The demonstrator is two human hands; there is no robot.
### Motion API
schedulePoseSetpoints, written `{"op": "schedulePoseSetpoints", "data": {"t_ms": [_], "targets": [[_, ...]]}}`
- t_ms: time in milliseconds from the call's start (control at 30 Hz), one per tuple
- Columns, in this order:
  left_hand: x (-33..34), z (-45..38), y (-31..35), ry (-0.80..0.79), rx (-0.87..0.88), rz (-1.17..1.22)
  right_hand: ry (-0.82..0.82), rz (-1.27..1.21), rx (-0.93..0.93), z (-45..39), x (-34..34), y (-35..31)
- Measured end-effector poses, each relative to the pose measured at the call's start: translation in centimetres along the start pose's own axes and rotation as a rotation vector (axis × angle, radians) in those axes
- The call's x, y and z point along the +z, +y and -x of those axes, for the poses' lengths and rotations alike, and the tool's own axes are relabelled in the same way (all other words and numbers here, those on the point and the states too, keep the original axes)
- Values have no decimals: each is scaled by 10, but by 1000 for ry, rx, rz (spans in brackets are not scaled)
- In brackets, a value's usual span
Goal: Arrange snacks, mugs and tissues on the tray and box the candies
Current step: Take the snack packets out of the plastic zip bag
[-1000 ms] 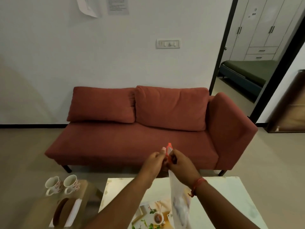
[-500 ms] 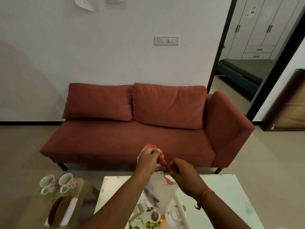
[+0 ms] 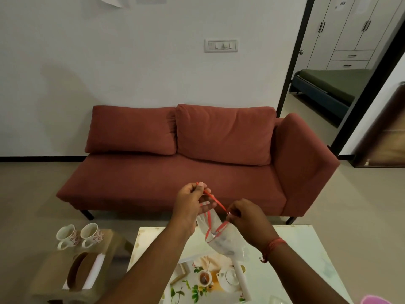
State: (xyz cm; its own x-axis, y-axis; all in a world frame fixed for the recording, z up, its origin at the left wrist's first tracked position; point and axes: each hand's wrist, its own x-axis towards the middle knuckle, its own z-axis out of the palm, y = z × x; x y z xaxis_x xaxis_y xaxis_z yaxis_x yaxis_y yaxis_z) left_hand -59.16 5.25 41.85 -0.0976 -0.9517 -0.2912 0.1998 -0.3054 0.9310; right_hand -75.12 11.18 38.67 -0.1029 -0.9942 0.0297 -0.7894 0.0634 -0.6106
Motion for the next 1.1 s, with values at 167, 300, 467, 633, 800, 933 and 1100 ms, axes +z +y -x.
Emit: {"op": "schedulePoseSetpoints", "data": {"t_ms": [167, 300, 467, 633, 800, 933, 1100], "targets": [[-7, -2, 4, 40, -11, 137, 101, -75, -72, -1, -9, 5], [-18, -8, 5, 112, -87, 232, 185, -131, -133, -3, -15, 2], [-32, -9, 9, 138, -147, 194, 235, -57, -254, -8, -25, -3], [-33, 2, 14, 298, 566, -666, 241, -29, -280, -13, -37, -7], [0, 0, 15, -398, 817, -1179, 205, -73, -320, -17, -46, -16], [8, -12, 15, -364, 863, -1147, 211, -97, -297, -20, -50, -19], [10, -14, 23, -313, 983, -1144, 280, -156, -294, -20, -56, -24]]}}
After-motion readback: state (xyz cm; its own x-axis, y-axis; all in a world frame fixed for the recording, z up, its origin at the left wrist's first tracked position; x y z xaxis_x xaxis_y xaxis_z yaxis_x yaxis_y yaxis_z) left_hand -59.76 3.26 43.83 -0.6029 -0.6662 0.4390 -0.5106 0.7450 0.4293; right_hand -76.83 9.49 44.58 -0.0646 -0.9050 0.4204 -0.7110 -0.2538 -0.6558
